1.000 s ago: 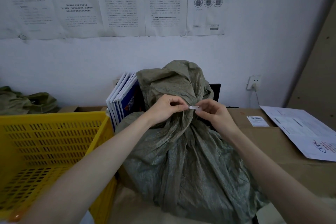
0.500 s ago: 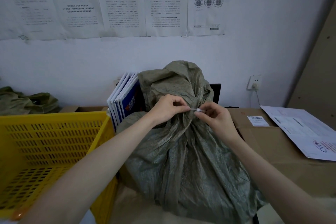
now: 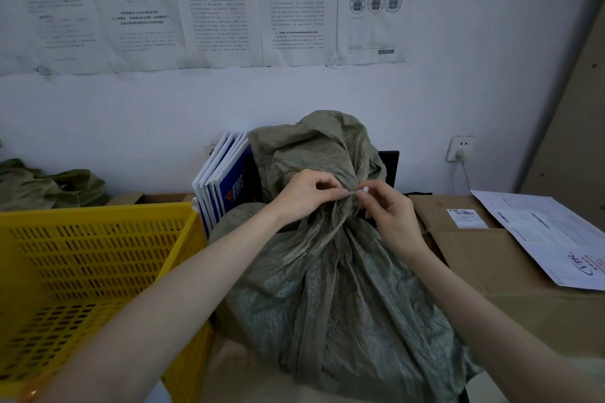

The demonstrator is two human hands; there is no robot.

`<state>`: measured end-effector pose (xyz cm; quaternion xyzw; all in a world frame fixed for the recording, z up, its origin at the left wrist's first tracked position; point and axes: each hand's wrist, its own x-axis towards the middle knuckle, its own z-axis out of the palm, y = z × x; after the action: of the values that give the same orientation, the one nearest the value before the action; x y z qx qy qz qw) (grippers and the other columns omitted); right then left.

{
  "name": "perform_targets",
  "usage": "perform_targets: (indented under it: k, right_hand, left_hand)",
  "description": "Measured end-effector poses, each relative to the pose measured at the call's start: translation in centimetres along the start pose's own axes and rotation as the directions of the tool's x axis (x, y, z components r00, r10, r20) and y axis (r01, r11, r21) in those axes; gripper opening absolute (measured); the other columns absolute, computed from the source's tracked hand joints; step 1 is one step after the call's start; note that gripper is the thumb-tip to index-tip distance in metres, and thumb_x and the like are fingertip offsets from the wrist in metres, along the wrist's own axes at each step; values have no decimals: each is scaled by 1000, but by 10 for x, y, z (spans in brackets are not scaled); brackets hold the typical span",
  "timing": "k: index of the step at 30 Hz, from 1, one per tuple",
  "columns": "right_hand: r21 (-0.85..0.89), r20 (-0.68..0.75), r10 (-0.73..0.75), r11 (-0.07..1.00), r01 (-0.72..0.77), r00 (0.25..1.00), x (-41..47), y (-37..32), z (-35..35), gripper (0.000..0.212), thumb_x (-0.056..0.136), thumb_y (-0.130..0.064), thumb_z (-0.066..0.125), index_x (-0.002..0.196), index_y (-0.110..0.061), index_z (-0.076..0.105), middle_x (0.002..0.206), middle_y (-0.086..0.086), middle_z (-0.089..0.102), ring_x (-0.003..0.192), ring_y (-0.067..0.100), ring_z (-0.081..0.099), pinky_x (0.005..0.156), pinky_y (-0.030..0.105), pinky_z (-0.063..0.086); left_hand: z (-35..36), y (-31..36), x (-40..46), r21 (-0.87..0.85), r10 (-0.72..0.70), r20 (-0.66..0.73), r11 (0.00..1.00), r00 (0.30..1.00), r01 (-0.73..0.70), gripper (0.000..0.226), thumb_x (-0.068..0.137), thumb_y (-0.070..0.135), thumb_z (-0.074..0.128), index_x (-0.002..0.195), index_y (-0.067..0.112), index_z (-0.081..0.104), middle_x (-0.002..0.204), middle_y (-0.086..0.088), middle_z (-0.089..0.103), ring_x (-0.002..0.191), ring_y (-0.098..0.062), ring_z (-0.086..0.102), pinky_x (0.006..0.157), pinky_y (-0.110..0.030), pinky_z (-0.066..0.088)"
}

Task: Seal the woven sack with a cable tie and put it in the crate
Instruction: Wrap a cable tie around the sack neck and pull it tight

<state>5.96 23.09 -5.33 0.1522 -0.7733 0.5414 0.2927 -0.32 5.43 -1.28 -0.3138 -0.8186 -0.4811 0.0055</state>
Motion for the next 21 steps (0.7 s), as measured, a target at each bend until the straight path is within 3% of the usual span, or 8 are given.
perform_targets:
  k: [4, 6, 7, 9, 12, 15, 18, 21]
  right_hand:
    - [-17, -60, 5, 1000, -6, 998, 1, 3, -1, 11, 94, -19, 57, 85, -22, 63, 72, 20, 60, 66, 40, 53, 61, 51, 46]
    - [-8, -84, 29, 1000, -30, 996, 0, 3, -3, 13, 94, -17, 56, 83, -20, 63, 71, 22, 59, 65, 42, 53, 60, 50, 46]
    - [3, -87, 39, 999, -39, 995, -2, 4, -4, 13, 94, -17, 56, 83, -19, 63, 70, 23, 59, 65, 42, 53, 60, 50, 46]
    - [21, -73, 46, 999, -45, 996, -6, 4, -5, 14, 94, -17, 56, 83, -16, 64, 70, 22, 59, 64, 43, 52, 59, 51, 46]
    - [26, -48, 56, 998, -55, 997, -10, 5, -4, 13, 94, -16, 56, 84, -13, 65, 68, 17, 60, 61, 39, 51, 55, 50, 43]
    - [8, -29, 57, 998, -56, 998, -12, 5, -3, 13, 94, -14, 56, 85, -14, 65, 66, 19, 58, 58, 36, 50, 54, 49, 42]
    - [5, -12, 75, 997, -75, 997, -18, 6, -6, 15, 94, -14, 56, 84, -20, 66, 64, 14, 58, 56, 30, 49, 53, 44, 41]
    - [3, 18, 95, 995, -95, 995, -24, 9, -9, 17, 94, -14, 56, 79, -19, 64, 61, 2, 55, 56, 14, 48, 55, 38, 39]
  left_hand:
    - [2, 3, 0, 13, -27, -107, 1000, 994, 29, 13, 94, 25, 59, 97, 13, 64, 95, -5, 66, 87, -9, 60, 81, -32, 48]
    - [-7, 4, 5, 296, 116, -243, 954, 963, -40, 17, 93, 15, 56, 110, 14, 53, 109, -3, 55, 98, -10, 52, 88, -31, 42]
    - [-16, 4, 10, 553, 264, -201, 825, 943, -113, 33, 88, 12, 57, 120, 16, 49, 118, -3, 49, 108, -14, 47, 96, -37, 40]
    - [-36, 12, 26, 863, 360, 164, 398, 918, -310, 73, 76, 12, 60, 142, 24, 31, 143, -7, 33, 132, -25, 30, 113, -49, 25]
    - [-45, 31, 58, 821, 136, 568, -22, 812, -571, 113, 67, 25, 72, 151, 33, -3, 162, -4, -4, 148, -28, -4, 114, -50, -4]
    - [-22, 34, 87, 624, -112, 737, -265, 666, -735, 128, 61, 44, 81, 152, 30, -9, 162, 2, -12, 148, -28, -13, 117, -55, -2]
    - [3, 22, 95, 487, -223, 784, -358, 579, -797, 122, 62, 51, 81, 153, 27, 3, 161, -1, 10, 148, -29, 4, 117, -53, 5]
    - [13, 10, 92, 435, -167, 832, -394, 529, -810, 81, 78, 38, 72, 145, 31, 27, 135, -5, 48, 128, -28, 40, 111, -45, 20]
